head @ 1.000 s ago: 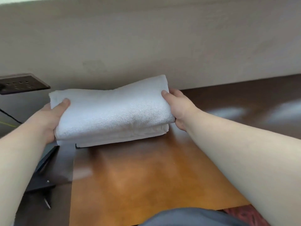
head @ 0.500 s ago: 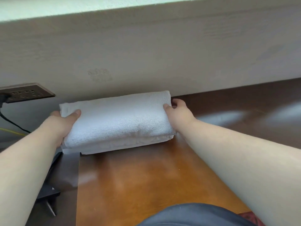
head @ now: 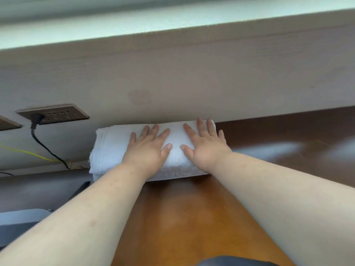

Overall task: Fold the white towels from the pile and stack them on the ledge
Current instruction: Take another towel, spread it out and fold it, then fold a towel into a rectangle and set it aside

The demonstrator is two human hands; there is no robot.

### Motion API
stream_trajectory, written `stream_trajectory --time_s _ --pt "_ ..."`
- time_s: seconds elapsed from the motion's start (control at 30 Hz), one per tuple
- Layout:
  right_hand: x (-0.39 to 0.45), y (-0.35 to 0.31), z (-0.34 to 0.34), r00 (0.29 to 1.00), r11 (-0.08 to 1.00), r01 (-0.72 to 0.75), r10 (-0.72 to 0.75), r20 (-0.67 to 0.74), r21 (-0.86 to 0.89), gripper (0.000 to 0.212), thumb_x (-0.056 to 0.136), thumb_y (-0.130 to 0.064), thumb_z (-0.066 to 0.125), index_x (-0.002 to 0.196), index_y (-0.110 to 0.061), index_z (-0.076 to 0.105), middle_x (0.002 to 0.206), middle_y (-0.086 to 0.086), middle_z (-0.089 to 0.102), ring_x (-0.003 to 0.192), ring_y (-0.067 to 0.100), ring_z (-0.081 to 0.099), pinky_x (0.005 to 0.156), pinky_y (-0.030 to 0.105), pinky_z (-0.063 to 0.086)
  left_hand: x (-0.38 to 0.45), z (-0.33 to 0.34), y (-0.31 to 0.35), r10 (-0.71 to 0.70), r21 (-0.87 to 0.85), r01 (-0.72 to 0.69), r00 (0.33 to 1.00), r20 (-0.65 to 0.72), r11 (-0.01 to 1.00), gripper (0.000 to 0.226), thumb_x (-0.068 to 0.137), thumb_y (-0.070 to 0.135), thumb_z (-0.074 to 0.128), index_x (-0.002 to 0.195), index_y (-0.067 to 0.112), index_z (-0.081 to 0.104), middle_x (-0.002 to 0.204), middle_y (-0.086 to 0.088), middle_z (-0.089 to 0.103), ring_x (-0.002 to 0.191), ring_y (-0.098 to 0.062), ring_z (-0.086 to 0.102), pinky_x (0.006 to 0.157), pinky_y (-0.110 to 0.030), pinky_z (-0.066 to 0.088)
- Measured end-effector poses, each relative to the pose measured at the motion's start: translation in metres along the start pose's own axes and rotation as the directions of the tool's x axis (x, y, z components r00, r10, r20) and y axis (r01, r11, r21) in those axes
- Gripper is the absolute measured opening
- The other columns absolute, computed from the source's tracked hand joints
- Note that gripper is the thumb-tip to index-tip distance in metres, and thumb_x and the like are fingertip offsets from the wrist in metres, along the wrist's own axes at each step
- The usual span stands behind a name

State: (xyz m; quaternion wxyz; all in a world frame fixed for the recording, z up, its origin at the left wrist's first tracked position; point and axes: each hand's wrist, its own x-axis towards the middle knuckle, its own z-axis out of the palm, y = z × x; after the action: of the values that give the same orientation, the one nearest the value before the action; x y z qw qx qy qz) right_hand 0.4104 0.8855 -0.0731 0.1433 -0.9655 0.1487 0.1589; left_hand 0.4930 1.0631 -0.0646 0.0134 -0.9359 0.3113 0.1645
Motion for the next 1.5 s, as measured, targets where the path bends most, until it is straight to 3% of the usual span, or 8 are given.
stream_trajectory --time_s 0.07,0.2,0.4,0.57,0.87,1.1,1.2,1.5 --pt "-0.001 0.0 0.0 1.0 1.0 -0.001 0.001 0.001 0.005 0.072 0.092 -0.07 0.022 0.155 -0.044 -0.003 0.167 0.001 -0.012 0.152 0.03 -0.016 0.12 0.058 0.004 0.001 -0.003 -0.009 -0.062 -0.003 0.062 0.998 0.003 0.998 0.06 0.097 0.057 0.015 0.154 0.04 0.006 0.165 0.003 0.002 0.151 -0.021 -0.001 0.12 -0.054 0.0" --pt "-0.004 0.0 -0.002 0.999 1.0 -0.028 0.028 0.025 0.007 0.079 0.09 -0.075 0.021 0.156 -0.041 -0.006 0.166 0.002 -0.016 0.151 0.027 -0.019 0.122 0.054 0.001 -0.016 0.002 -0.044 -0.395 -0.048 0.393 0.918 -0.042 0.918 0.062 0.096 0.059 0.014 0.154 0.04 0.006 0.165 0.001 0.006 0.151 -0.023 0.0 0.118 -0.058 0.005" --pt "-0.011 0.007 -0.022 0.999 0.998 0.026 -0.029 0.037 0.065 0.083 0.092 -0.074 0.026 0.158 -0.032 -0.002 0.166 0.003 -0.014 0.152 0.024 -0.017 0.124 0.047 0.003 -0.016 -0.017 -0.032 -0.392 -0.049 0.391 0.92 0.003 0.919 0.064 0.098 0.055 0.017 0.156 0.032 0.003 0.165 -0.005 0.002 0.151 -0.027 -0.002 0.119 -0.056 0.001" --pt "-0.038 0.025 -0.055 0.993 0.994 -0.011 0.024 -0.112 0.113 0.08 0.094 -0.07 0.027 0.159 -0.025 0.011 0.167 0.005 0.001 0.153 0.024 -0.008 0.123 0.049 0.006 -0.025 -0.052 0.034 -0.154 -0.121 0.133 0.97 -0.188 0.984 0.061 0.099 0.047 0.036 0.154 0.024 0.023 0.159 -0.007 0.026 0.148 -0.029 0.017 0.119 -0.046 0.017" --pt "-0.153 0.168 -0.159 0.943 0.967 -0.188 0.226 -0.242 0.172 0.075 0.094 -0.071 0.024 0.155 -0.028 0.029 0.166 0.0 0.015 0.154 0.023 -0.004 0.122 0.052 0.008 -0.036 -0.151 0.215 0.246 -0.052 -0.267 0.937 -0.247 0.962 0.052 0.098 0.046 0.044 0.148 0.032 0.037 0.158 0.003 0.029 0.145 -0.017 0.027 0.118 -0.035 0.023" --pt "-0.321 0.338 -0.209 0.788 0.865 -0.366 0.484 -0.38 0.342 0.074 0.09 -0.076 0.029 0.146 -0.031 0.044 0.153 -0.007 0.042 0.149 0.027 0.023 0.117 0.054 0.024 -0.081 -0.198 0.424 0.48 -0.039 -0.506 0.837 -0.264 0.862 0.054 0.094 0.055 0.05 0.144 0.038 0.04 0.15 0.009 0.04 0.133 -0.014 0.044 0.11 -0.032 0.036" --pt "-0.405 0.416 -0.218 0.72 0.82 -0.403 0.558 -0.412 0.407 0.076 0.087 -0.077 0.03 0.144 -0.029 0.048 0.147 -0.007 0.05 0.144 0.024 0.034 0.114 0.049 0.032 -0.103 -0.202 0.526 0.494 -0.067 -0.525 0.832 -0.253 0.849 0.061 0.092 0.063 0.044 0.147 0.039 0.032 0.149 0.004 0.042 0.134 -0.02 0.043 0.105 -0.037 0.038" --pt "-0.598 0.591 -0.19 0.52 0.636 -0.574 0.769 -0.37 0.515 0.07 0.095 -0.059 0.049 0.15 -0.017 0.04 0.152 0.008 0.045 0.14 0.029 0.039 0.113 0.036 0.032 -0.147 -0.143 0.752 0.599 -0.143 -0.621 0.783 -0.169 0.771 0.068 0.088 0.058 0.055 0.147 0.03 0.037 0.145 -0.001 0.049 0.13 -0.022 0.05 0.104 -0.035 0.042"
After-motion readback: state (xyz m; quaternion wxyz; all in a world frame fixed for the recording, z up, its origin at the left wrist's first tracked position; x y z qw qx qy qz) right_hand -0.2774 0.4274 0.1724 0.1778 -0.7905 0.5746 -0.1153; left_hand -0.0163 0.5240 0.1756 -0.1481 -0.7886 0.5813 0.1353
